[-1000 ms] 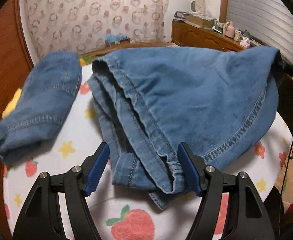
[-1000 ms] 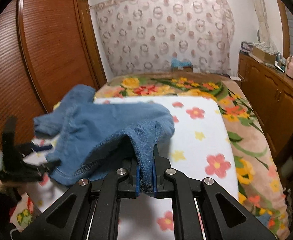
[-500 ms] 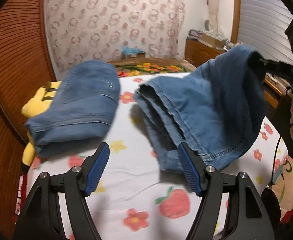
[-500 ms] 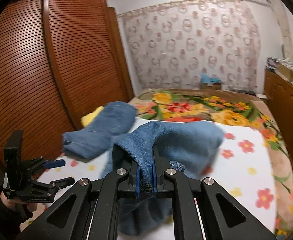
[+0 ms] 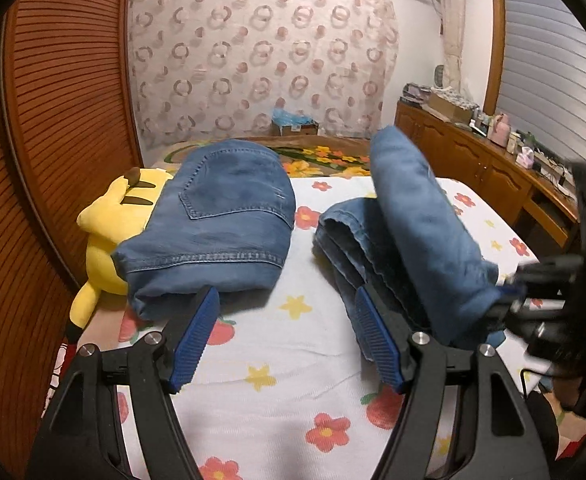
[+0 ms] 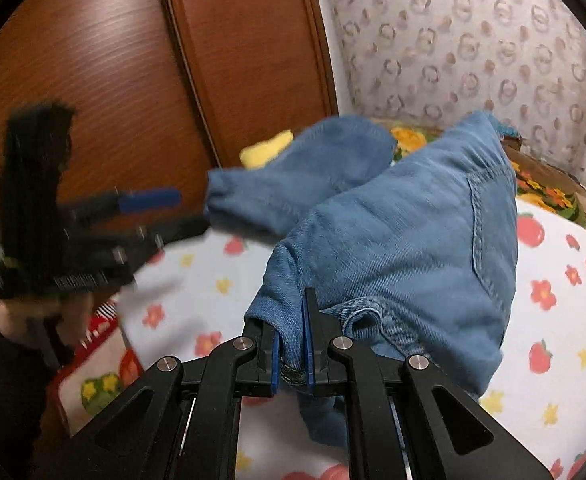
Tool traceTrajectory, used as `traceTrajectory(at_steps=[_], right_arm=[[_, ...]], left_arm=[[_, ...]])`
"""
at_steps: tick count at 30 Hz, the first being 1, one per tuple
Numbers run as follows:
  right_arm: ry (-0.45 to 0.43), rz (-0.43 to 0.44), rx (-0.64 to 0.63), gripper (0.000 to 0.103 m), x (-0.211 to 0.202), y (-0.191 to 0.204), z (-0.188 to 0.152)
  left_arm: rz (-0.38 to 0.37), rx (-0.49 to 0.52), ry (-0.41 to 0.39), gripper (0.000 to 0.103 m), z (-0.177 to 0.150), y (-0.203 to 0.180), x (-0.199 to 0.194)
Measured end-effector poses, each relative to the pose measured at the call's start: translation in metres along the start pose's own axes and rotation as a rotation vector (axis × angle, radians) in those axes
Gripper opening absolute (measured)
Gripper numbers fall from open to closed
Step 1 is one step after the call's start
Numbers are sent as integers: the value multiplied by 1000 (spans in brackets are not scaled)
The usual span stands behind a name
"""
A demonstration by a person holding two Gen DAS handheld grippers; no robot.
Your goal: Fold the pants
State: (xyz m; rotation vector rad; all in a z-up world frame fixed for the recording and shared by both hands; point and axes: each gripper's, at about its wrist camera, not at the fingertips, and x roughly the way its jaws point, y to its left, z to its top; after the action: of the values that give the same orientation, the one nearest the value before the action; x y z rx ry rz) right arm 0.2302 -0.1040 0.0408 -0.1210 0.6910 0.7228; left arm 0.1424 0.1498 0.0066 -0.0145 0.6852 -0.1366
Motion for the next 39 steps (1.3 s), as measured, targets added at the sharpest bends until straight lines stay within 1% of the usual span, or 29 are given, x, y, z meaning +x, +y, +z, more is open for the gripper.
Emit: traceTrajectory(at_steps=[3, 6, 7, 9, 10, 12, 14, 15, 17, 19, 23, 24, 27, 30, 36, 39], right_arm=[[15, 11, 21, 9, 1, -15, -5], [19, -1, 15, 10, -5, -24, -6], [14, -7, 12, 13, -8, -25, -6], [11, -21, 5, 15, -16, -27, -4], [10, -28, 0, 17, -22, -18, -7], [8, -40, -11, 18, -31, -19, -7], [2, -43, -18, 20, -39, -9, -13], [-2, -47, -20, 22, -46, -11, -14], [-11, -55, -24, 23, -55, -3, -20], [-29, -67, -31, 24, -65, 15, -22], [-71, -120, -32, 24, -98, 8, -32], [-77, -129, -30, 24, -113, 5, -38], [-93, -159, -11, 25, -125, -5, -39], [-108, -192, 8, 27, -124, -19, -40], [-103, -234, 37, 38, -95, -55, -35], [-101, -255, 45, 38, -82, -70, -31]], left_arm=[[-1, 1, 1, 72, 1, 0, 1], [-3, 7, 9, 72, 2, -3, 5], [-4, 9, 11, 72, 3, -6, 6], [-6, 13, 13, 72, 4, -8, 8], [-8, 14, 13, 72, 4, -11, 9], [-10, 19, 15, 72, 5, -16, 9], [-13, 28, 14, 72, 6, -20, 10], [-13, 32, 14, 72, 6, -22, 10], [-15, 37, 13, 72, 8, -26, 12], [-16, 41, 12, 72, 10, -30, 13], [-27, 48, 10, 72, 15, -39, 17], [-32, 50, 11, 72, 17, -41, 19], [-46, 66, 10, 72, 24, -49, 24], [-70, 85, 13, 72, 34, -58, 33], [-111, 115, 32, 72, 63, -76, 63], [-127, 124, 46, 72, 76, -83, 78]])
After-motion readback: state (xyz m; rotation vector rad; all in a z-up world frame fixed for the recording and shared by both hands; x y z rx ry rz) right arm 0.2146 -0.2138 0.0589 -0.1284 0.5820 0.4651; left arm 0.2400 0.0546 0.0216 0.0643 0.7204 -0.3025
